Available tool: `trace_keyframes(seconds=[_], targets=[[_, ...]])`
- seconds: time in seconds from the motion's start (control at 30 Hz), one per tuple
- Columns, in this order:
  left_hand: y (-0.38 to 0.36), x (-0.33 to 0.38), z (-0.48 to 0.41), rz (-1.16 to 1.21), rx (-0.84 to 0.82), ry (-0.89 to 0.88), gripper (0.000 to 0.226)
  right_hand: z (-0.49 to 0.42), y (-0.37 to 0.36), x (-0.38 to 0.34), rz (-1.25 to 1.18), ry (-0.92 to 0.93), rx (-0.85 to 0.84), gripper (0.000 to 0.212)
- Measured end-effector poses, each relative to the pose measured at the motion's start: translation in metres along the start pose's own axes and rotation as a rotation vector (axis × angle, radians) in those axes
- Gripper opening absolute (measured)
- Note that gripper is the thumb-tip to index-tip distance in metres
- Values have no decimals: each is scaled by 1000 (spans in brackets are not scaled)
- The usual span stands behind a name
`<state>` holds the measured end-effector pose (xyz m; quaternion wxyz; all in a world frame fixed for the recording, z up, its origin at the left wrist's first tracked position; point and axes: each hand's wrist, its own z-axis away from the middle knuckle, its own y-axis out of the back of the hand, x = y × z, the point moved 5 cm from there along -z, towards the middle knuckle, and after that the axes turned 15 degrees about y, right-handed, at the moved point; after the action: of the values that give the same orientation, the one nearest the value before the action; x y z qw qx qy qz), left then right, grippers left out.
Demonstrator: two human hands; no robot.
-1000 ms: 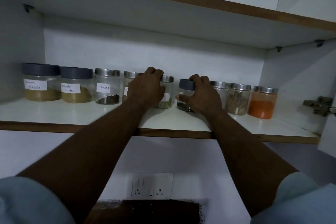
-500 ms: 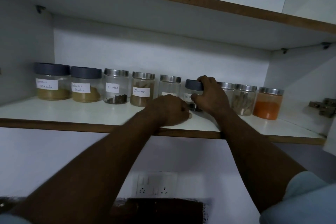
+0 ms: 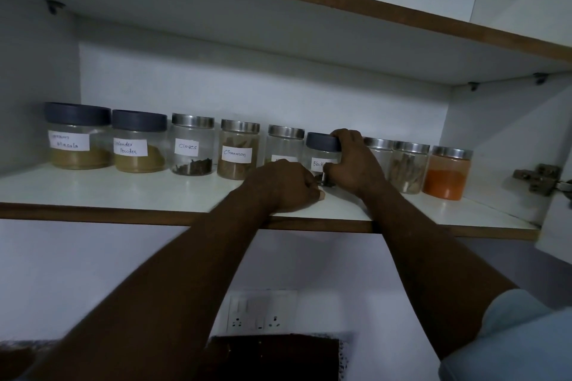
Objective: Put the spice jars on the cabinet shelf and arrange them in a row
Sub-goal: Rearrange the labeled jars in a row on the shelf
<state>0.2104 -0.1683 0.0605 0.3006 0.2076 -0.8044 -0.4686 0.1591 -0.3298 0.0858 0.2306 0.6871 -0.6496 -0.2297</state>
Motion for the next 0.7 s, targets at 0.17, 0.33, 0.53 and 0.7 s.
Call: trace_keyframes(seconds=[0.17,0.33,0.53,0.7], targets=[[0,1,0,8,-15,1,35,2,3,-2,22,3,3,65],[-2,0,-3,-1,-11,-4,37,6,12,-3,34,-14,97,71],[-2,1,-4,-28,9,-40,39,9,17,4,118,-86,133,74],[-4,0,-5,-20,30,-59,42,4,3,-5,152,35,-34,91]])
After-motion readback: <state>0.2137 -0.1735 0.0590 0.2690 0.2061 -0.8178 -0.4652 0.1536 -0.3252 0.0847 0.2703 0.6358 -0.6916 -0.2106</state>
